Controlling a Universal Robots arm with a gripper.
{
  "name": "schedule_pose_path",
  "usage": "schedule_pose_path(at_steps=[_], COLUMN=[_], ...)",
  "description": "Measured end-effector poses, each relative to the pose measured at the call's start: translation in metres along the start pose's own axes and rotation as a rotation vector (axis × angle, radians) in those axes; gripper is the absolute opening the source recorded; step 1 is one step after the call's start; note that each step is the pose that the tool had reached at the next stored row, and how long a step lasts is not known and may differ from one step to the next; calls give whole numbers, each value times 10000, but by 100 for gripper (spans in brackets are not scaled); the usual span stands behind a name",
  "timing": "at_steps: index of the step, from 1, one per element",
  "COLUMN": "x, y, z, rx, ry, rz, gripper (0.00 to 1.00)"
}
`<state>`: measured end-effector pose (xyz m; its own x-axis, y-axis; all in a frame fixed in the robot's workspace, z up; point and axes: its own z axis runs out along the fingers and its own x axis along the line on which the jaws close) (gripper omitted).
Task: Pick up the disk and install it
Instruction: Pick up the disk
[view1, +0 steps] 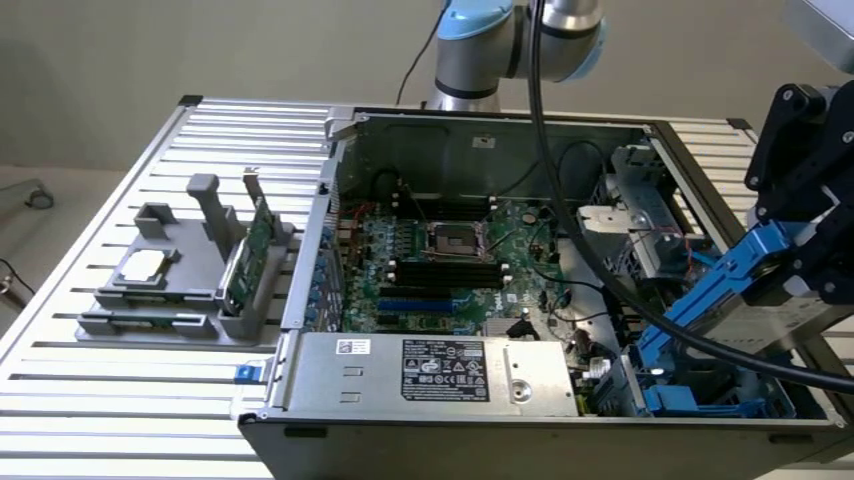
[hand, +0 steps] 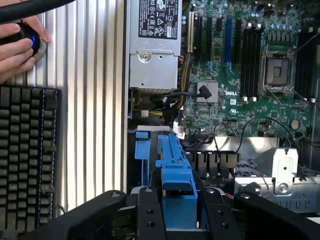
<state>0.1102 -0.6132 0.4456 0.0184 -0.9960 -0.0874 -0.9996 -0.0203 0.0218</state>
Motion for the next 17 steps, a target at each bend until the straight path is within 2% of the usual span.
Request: schedule_pose_path(at_steps=[5,17], x=[45,62], y=[1,-1], z=[6,87], rx=[-5,-11], ry=[1,2], rz=[-57,-118], gripper=[33,33])
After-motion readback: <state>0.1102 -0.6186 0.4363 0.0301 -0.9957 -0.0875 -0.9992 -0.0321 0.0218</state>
